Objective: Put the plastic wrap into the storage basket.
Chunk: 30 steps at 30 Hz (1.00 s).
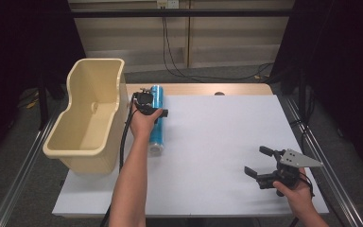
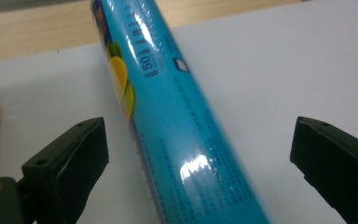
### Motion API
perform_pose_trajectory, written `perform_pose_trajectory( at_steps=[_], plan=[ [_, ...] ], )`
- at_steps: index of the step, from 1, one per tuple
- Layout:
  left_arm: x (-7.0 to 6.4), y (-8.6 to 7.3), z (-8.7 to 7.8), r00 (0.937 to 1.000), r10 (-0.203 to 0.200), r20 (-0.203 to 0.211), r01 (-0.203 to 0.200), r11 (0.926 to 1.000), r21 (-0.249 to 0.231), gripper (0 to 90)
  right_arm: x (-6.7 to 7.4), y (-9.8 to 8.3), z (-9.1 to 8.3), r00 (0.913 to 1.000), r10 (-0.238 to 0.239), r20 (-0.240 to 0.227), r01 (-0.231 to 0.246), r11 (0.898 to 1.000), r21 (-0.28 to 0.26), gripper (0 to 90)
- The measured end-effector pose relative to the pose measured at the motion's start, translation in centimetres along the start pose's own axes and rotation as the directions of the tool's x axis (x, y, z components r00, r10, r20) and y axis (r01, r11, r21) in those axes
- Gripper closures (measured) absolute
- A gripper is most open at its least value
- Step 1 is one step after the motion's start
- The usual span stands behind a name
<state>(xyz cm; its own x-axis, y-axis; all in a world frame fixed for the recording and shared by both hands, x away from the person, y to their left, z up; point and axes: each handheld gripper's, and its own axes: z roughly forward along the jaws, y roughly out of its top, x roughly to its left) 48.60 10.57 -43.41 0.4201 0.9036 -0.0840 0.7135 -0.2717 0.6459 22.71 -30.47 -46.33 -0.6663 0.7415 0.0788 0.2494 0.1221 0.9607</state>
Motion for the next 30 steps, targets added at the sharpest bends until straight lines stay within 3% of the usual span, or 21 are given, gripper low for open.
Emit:
perform_pose_trajectory(
  at_steps=[2, 3, 4, 6, 7, 10, 14, 23, 27, 28, 29, 30],
  plan=[
    [0.2, 0.5, 0.6, 0.9991, -0.038, 0.02, 0.036, 0.9954, 0.088, 0.3, 0.0, 0.0, 0.0, 1.0, 0.005, -0.006, -0.005, 1.0, 0.0, 1.3],
    [0.2, 0.5, 0.6, 0.9991, -0.038, 0.02, 0.036, 0.9954, 0.088, 0.0, 0.0, 0.0, 0.0, 1.0, 0.005, -0.008, -0.005, 1.0, -0.001, 1.3],
    [0.2, 0.8, 0.9, 0.9987, -0.052, 0.003, 0.051, 0.9878, 0.147, 0.0, 0.0, 0.0, 0.0, 0.9999, 0.005, -0.009, -0.005, 1.0, -0.001, 1.3],
    [0.1, 0.9, 1.2, 0.9984, -0.055, -0.016, 0.056, 0.9836, 0.171, 0.0, 0.0, 0.0, 0.0, 0.9999, 0.007, -0.012, -0.007, 1.0, -0.002, 1.3],
    [0.0, 1.0, 1.2, 0.9987, -0.051, -0.006, 0.051, 0.9828, 0.177, 0.0, 0.0, 0.0, 0.0, 0.9999, 0.008, -0.014, -0.008, 1.0, -0.004, 1.4],
    [-0.3, 1.1, 1.5, 0.9983, -0.046, -0.035, 0.051, 0.9826, 0.179, 3.0, 0.0, 0.0, 0.0, 0.9998, 0.012, -0.018, -0.012, 1.0, -0.003, 1.6],
    [-0.9, 1.3, 1.7, 0.9946, -0.029, -0.1, 0.044, 0.9883, 0.146, 12.5, 0.0, 0.0, 0.0, 0.9997, 0.01, -0.021, -0.01, 1.0, -0.004, 1.6],
    [-1.0, 1.3, 2.9, 0.9916, -0.036, -0.124, 0.064, 0.9712, 0.229, 23.0, -0.1, 0.1, 0.0, 0.9996, 0.012, -0.025, -0.012, 1.0, -0.011, 1.6],
    [-1.0, 1.3, 3.1, 0.9906, -0.055, -0.125, 0.083, 0.9695, 0.23, 23.4, -0.1, 0.1, 0.0, 0.9996, 0.012, -0.024, -0.012, 1.0, -0.012, 1.6],
    [-1.1, 1.3, 3.2, 0.988, -0.086, -0.128, 0.115, 0.9631, 0.243, 24.0, -0.1, 0.1, 0.0, 0.9996, 0.012, -0.025, -0.012, 1.0, -0.012, 1.6],
    [-1.1, 1.3, 3.2, 0.988, -0.086, -0.128, 0.115, 0.9631, 0.243, 24.9, -0.1, 0.1, 0.0, 0.9996, 0.012, -0.025, -0.012, 1.0, -0.012, 1.6],
    [-1.1, 1.3, 3.3, 0.9852, -0.113, -0.128, 0.143, 0.9565, 0.254, 24.9, -0.1, 0.1, 0.0, 0.9996, 0.012, -0.027, -0.013, 1.0, -0.011, 1.6]
  ],
)
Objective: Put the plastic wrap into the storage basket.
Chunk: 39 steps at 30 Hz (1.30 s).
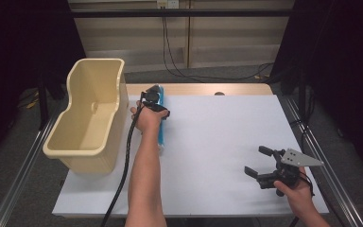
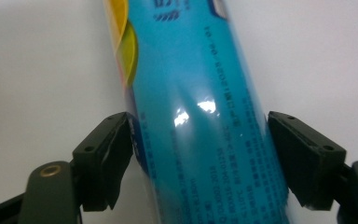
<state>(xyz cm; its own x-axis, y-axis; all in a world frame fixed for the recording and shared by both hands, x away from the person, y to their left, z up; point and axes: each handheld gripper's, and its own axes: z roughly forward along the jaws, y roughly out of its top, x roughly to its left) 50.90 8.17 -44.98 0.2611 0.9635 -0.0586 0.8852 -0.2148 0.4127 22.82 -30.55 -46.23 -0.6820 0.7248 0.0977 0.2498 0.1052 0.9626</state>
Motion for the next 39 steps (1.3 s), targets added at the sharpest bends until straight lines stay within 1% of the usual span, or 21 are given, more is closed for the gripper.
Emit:
perform_pose_trajectory(
  at_steps=[1, 3, 5, 6, 7, 9, 10, 12, 13, 14, 15, 16, 18, 21, 22, 24, 27, 32, 37, 38, 39],
  plan=[
    [0.0, 0.0, 0.1, 0.9993, -0.036, 0.01, 0.036, 0.9993, 0.009, 26.5, 0.0, 0.0, 0.0, 1.0, -0.002, 0.0, 0.002, 1.0, 0.0, 1.8],
    [-0.1, 0.0, 0.1, 0.9982, -0.059, 0.007, 0.059, 0.9981, 0.015, 27.7, 0.0, 0.1, -0.1, 1.0, -0.006, -0.002, 0.006, 1.0, -0.003, 1.8],
    [0.2, 0.2, -0.2, 0.9943, -0.105, 0.019, 0.104, 0.9938, 0.039, 30.1, -0.1, 0.1, -0.2, 1.0, 0.002, -0.001, -0.002, 1.0, -0.009, 1.8],
    [0.2, 0.2, -0.3, 0.9944, -0.104, 0.019, 0.103, 0.9935, 0.048, 30.1, -0.1, 0.1, -0.2, 1.0, 0.002, -0.001, -0.002, 1.0, -0.009, 1.8],
    [0.1, 0.3, -0.5, 0.9949, -0.1, 0.014, 0.098, 0.9922, 0.077, 30.5, -0.2, 0.1, -0.2, 1.0, 0.005, 0.001, -0.005, 1.0, -0.008, 1.8],
    [-0.1, 0.5, -1.0, 0.9973, -0.074, -0.001, 0.073, 0.9926, 0.096, 31.3, -0.4, 0.0, -0.2, 1.0, 0.008, 0.003, -0.008, 1.0, -0.008, 1.8],
    [0.0, 0.6, -1.3, 0.9966, -0.081, 0.011, 0.08, 0.9916, 0.102, 31.5, -0.4, 0.0, -0.2, 0.9999, 0.011, 0.003, -0.011, 1.0, -0.007, 1.8],
    [-0.1, 0.7, -2.0, 0.9935, -0.106, 0.043, 0.101, 0.9904, 0.094, 31.6, -0.5, 0.0, -0.1, 0.9999, 0.011, 0.002, -0.011, 1.0, -0.007, 1.8],
    [-0.1, 0.8, -2.6, 0.9919, -0.109, 0.066, 0.103, 0.9907, 0.09, 31.7, -0.5, 0.0, -0.1, 1.0, 0.009, 0.001, -0.009, 1.0, -0.005, 1.8],
    [-0.2, 0.8, -2.9, 0.9914, -0.111, 0.069, 0.104, 0.9908, 0.087, 31.8, -0.4, 0.0, 0.0, 1.0, 0.007, 0.001, -0.007, 1.0, -0.004, 1.8],
    [-0.6, 1.0, -3.9, 0.992, -0.105, 0.07, 0.099, 0.9912, 0.088, 31.9, -0.4, 0.0, 0.1, 1.0, 0.008, 0.001, -0.008, 1.0, -0.003, 1.8],
    [-0.6, 1.0, -3.9, 0.992, -0.105, 0.07, 0.099, 0.9912, 0.088, 31.8, -0.4, 0.0, 0.1, 1.0, 0.008, 0.001, -0.008, 1.0, -0.003, 1.8],
    [-1.0, 1.2, -5.1, 0.9933, -0.094, 0.068, 0.088, 0.9933, 0.074, 31.9, -0.4, 0.0, 0.1, 1.0, 0.007, 0.0, -0.007, 1.0, -0.006, 1.8],
    [-1.3, 1.4, -6.5, 0.9913, -0.104, 0.081, 0.099, 0.9933, 0.06, 31.9, -0.3, 0.1, 0.2, 1.0, 0.006, -0.004, -0.006, 1.0, -0.003, 1.8],
    [-1.5, 1.5, -7.2, 0.9904, -0.111, 0.082, 0.107, 0.9927, 0.056, 32.0, -0.3, 0.1, 0.2, 1.0, 0.005, -0.005, -0.005, 1.0, -0.002, 1.8],
    [-1.6, 1.8, -8.4, 0.9924, -0.099, 0.074, 0.095, 0.994, 0.054, 32.0, -0.2, 0.1, 0.3, 1.0, 0.001, -0.006, -0.001, 1.0, -0.002, 1.8],
    [-1.8, 2.1, -10.2, 0.9906, -0.109, 0.083, 0.106, 0.9937, 0.038, 32.0, -0.2, 0.1, 0.2, 1.0, 0.008, 0.0, -0.008, 1.0, -0.005, 1.6],
    [-1.9, 2.7, -13.0, 0.9927, -0.096, 0.073, 0.095, 0.9954, 0.01, 32.1, -0.2, 0.1, 0.1, 0.9999, 0.013, 0.007, -0.013, 1.0, -0.012, 1.4],
    [-1.5, 3.1, -15.6, 0.9928, -0.101, 0.065, 0.101, 0.9949, 0.006, 32.1, -0.1, 0.1, 0.1, 0.9998, 0.012, 0.012, -0.012, 1.0, -0.006, 0.8],
    [-1.3, 3.2, -16.1, 0.994, -0.091, 0.06, 0.091, 0.9958, 0.008, 32.1, -0.2, 0.1, 0.1, 0.9999, 0.009, 0.013, -0.009, 1.0, -0.008, 0.8],
    [-1.3, 3.2, -16.4, 0.9933, -0.1, 0.058, 0.1, 0.995, 0.004, 32.1, -0.2, 0.1, 0.1, 0.9999, 0.009, 0.012, -0.009, 1.0, -0.01, 0.8]
  ],
)
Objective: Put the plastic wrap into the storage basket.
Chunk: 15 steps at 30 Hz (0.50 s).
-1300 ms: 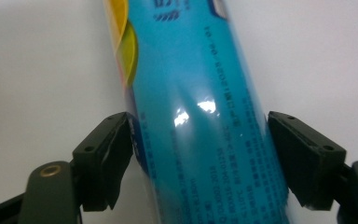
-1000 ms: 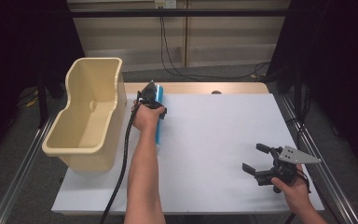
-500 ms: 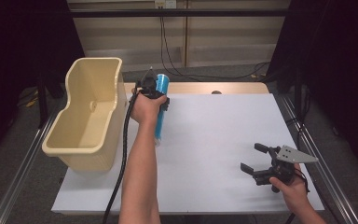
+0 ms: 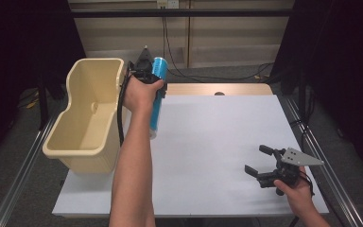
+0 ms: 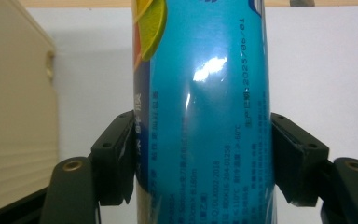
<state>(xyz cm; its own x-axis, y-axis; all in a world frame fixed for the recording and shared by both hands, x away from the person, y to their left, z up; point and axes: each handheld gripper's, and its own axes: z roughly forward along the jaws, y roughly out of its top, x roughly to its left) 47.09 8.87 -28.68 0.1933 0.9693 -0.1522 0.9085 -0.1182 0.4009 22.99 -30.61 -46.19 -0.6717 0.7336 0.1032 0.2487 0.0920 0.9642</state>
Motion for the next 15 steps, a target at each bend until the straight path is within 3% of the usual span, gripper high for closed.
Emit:
perform_pose_trajectory(
  at_steps=[10, 15],
  plan=[
    [1.4, 0.0, -4.7, 0.9998, -0.019, 0.006, 0.019, 0.9996, 0.022, 32.1, 0.1, 0.0, 0.1, 1.0, -0.002, -0.006, 0.002, 1.0, 0.002, 0.9],
    [1.9, -0.1, -6.3, 0.9996, -0.027, 0.001, 0.027, 0.9995, 0.019, 32.2, 0.1, 0.0, 0.1, 1.0, -0.001, -0.007, 0.001, 1.0, 0.002, 1.0]
  ],
)
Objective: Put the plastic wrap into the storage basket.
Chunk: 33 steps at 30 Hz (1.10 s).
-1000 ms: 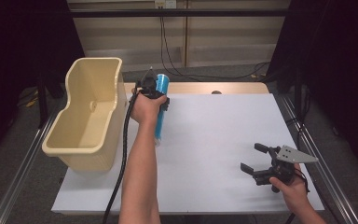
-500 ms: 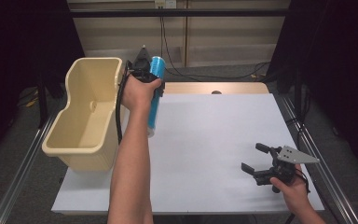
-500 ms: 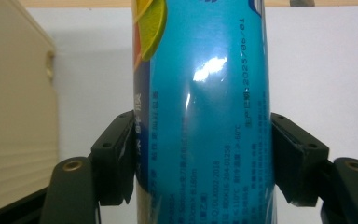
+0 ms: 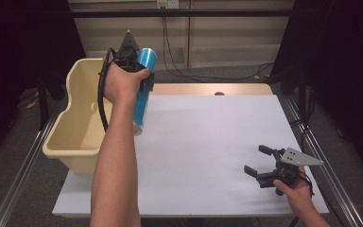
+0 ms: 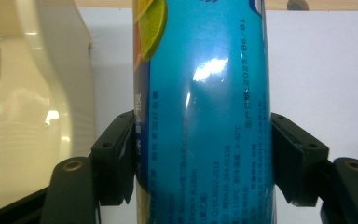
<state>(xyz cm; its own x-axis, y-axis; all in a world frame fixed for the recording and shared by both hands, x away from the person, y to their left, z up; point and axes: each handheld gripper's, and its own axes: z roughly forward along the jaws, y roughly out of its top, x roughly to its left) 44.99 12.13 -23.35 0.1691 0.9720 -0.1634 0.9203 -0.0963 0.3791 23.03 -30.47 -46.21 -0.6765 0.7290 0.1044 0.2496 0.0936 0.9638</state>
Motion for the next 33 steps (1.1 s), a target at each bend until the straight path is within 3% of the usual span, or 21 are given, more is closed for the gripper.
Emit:
perform_pose_trajectory(
  at_steps=[10, 17, 33],
  plan=[
    [2.2, -0.7, -2.7, 0.9998, -0.016, -0.013, 0.016, 0.9999, 0.005, 32.2, 0.0, 0.0, -0.1, 1.0, -0.003, 0.003, 0.003, 1.0, -0.002, 1.0],
    [3.8, -1.4, -3.8, 0.9995, -0.022, -0.022, 0.022, 0.9997, 0.003, 32.2, 0.2, 0.0, 0.1, 1.0, -0.006, 0.0, 0.006, 1.0, 0.005, 1.0],
    [8.3, -3.5, -5.9, 0.9958, -0.082, -0.04, 0.082, 0.9965, -0.015, 32.2, 0.3, 0.0, 0.1, 0.9995, -0.024, 0.018, 0.024, 1.0, 0.004, 0.9]
  ],
)
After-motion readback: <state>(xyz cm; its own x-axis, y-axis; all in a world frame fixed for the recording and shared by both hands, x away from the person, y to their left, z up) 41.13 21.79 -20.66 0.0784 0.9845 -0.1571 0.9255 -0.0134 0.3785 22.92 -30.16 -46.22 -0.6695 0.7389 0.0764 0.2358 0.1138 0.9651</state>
